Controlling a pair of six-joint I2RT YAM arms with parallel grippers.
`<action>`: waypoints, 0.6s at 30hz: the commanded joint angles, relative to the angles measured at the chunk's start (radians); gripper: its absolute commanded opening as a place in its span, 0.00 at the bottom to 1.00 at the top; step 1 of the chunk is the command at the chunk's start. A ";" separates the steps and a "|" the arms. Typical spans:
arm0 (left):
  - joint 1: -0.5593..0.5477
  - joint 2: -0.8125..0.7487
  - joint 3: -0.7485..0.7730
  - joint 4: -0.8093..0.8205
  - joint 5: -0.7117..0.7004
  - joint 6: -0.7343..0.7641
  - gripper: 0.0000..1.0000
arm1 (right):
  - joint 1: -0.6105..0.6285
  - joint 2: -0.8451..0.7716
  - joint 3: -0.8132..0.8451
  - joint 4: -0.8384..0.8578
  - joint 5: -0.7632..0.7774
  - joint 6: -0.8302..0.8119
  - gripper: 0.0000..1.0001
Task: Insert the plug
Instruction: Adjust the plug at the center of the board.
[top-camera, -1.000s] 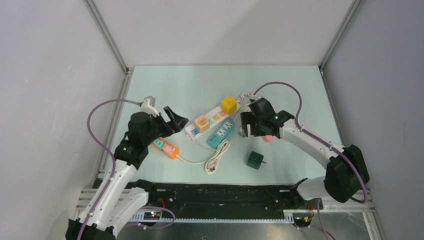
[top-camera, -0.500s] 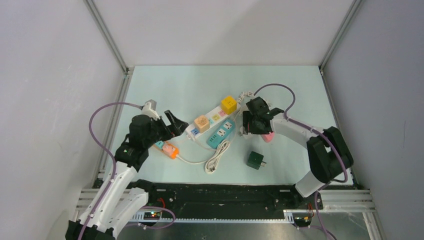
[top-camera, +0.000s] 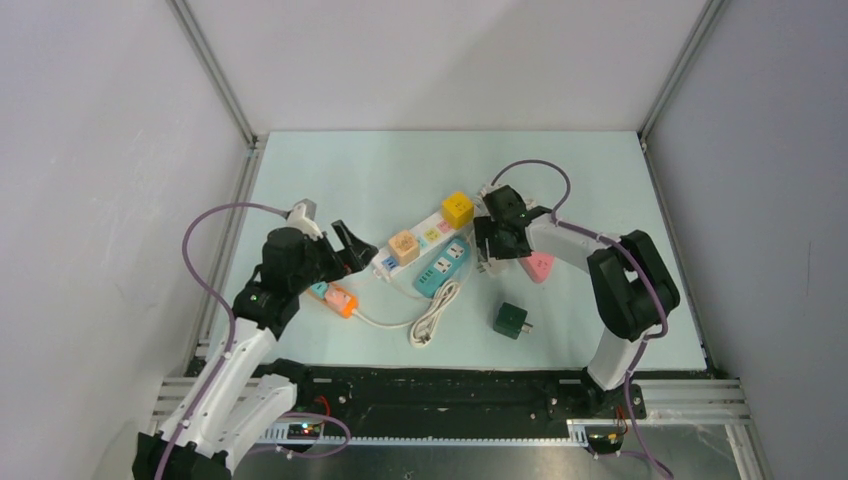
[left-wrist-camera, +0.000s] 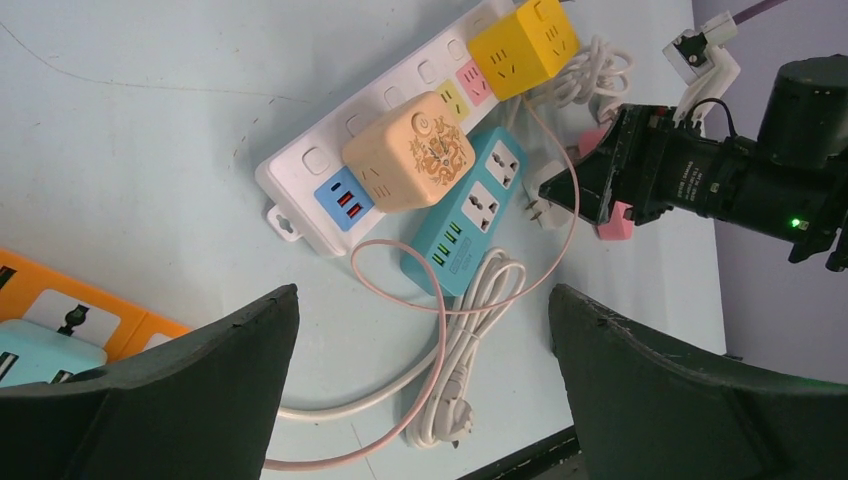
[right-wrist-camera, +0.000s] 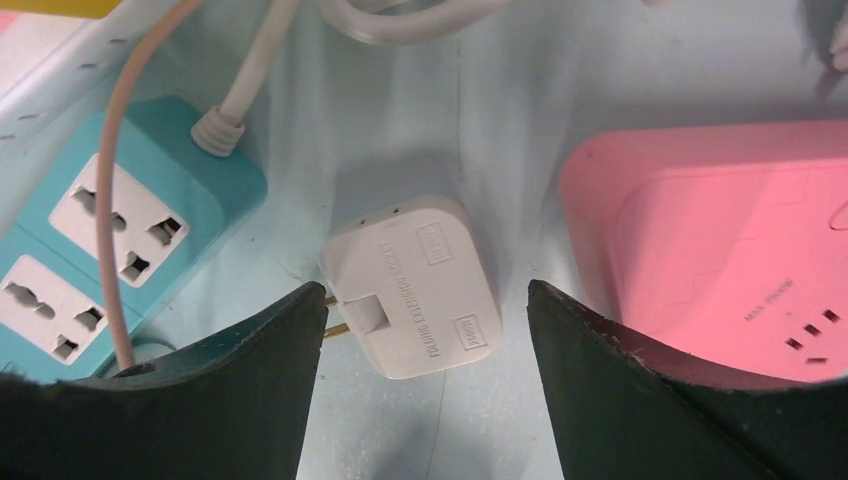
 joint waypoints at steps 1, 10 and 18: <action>0.006 0.002 0.032 0.008 -0.004 0.025 0.98 | -0.004 0.017 0.041 0.017 -0.070 -0.045 0.78; 0.006 0.012 0.032 0.006 0.001 0.030 0.98 | 0.048 0.106 0.082 -0.026 0.032 -0.031 0.77; 0.006 0.014 0.033 0.004 0.005 0.034 0.98 | 0.053 0.118 0.086 -0.044 0.065 -0.018 0.64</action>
